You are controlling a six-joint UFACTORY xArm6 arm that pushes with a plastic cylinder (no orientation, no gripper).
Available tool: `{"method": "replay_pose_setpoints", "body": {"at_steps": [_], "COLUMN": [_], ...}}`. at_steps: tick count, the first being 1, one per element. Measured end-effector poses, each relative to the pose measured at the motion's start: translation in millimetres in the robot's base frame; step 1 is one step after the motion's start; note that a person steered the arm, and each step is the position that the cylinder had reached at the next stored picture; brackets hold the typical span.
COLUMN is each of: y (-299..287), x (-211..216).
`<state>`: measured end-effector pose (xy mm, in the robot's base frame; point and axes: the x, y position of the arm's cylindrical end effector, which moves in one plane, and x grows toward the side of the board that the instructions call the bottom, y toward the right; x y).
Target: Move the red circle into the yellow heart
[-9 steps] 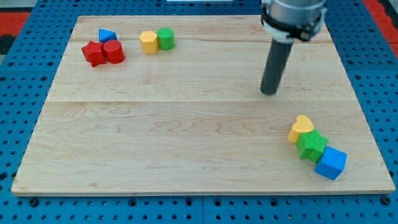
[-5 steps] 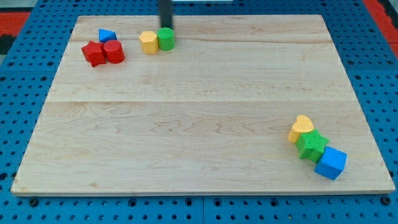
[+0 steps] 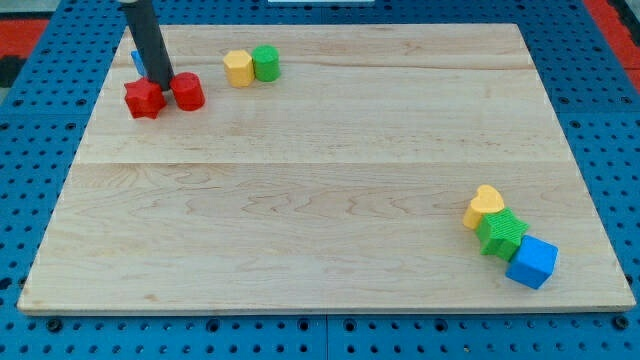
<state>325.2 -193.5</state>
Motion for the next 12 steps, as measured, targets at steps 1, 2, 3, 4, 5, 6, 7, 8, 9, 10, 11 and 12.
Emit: {"method": "replay_pose_setpoints", "body": {"at_steps": [1,2,3,4,5,6,7,8,9,10,11,12], "y": [32.9,60.4,106.2,138.4,166.6,211.6,247.5,264.2,286.1,283.8,210.3,113.6], "x": [4.8,14.3,23.0,51.4,75.1,86.0,106.5,137.6,162.6,147.4,99.2,98.2]}}
